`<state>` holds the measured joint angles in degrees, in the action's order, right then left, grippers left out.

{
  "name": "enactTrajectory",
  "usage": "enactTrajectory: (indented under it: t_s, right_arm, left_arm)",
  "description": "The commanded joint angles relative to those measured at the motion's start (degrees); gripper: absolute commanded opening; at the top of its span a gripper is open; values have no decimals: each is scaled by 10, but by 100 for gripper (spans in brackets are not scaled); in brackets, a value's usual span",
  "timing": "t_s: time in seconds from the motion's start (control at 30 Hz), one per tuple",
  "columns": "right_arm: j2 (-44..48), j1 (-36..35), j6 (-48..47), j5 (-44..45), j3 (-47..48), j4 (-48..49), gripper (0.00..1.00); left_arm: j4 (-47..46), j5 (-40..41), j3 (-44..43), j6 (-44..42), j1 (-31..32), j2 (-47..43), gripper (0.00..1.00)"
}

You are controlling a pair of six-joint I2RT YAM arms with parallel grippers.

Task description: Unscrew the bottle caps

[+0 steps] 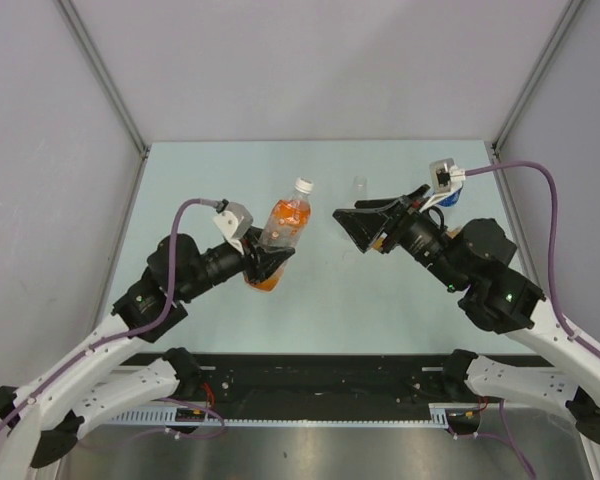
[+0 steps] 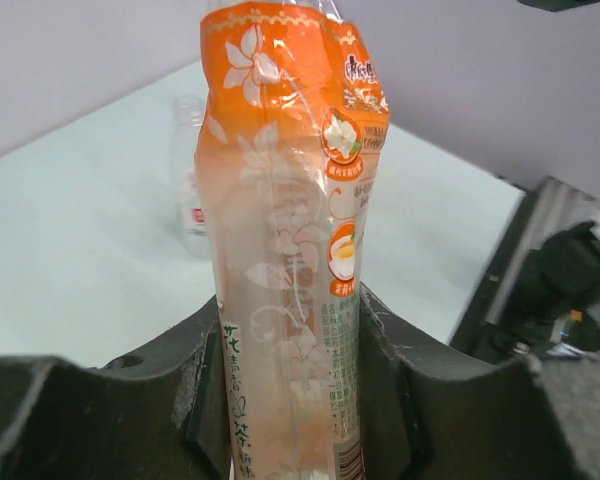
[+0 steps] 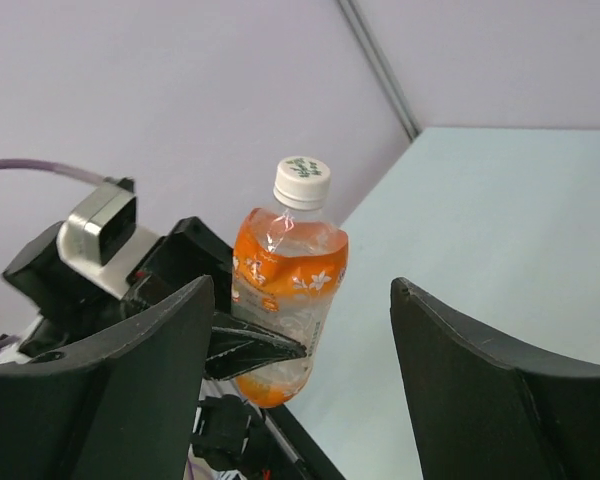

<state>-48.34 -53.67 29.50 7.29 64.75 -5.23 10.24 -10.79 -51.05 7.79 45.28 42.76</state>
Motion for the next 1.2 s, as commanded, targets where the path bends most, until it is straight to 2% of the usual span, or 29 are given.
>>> enactTrajectory:
  t_s: [0.0, 0.2, 0.43, 0.77, 0.97, 1.17]
  right_arm:
    - [-23, -39, -10, 112, 46, -27, 74]
    - [-48, -70, 7, 163, 72, -54, 75]
    - [-57, -97, 28, 185, 77, -53, 75]
    - [-88, -101, 42, 169, 78, -24, 71]
    - [-102, -105, 40, 157, 78, 16, 69]
    - [-119, -106, 37, 157, 80, 12, 65]
  left_arm:
    - [-17, 227, 20, -76, 71, -17, 0]
    - [-133, 363, 100, -214, 168, -49, 0]
    - [-245, 473, 150, -290, 228, -44, 0]
    - [-244, 440, 127, -287, 255, -14, 0]
    - [-236, 443, 124, -284, 269, -2, 0]
    - [-230, 445, 121, -283, 275, -6, 0]
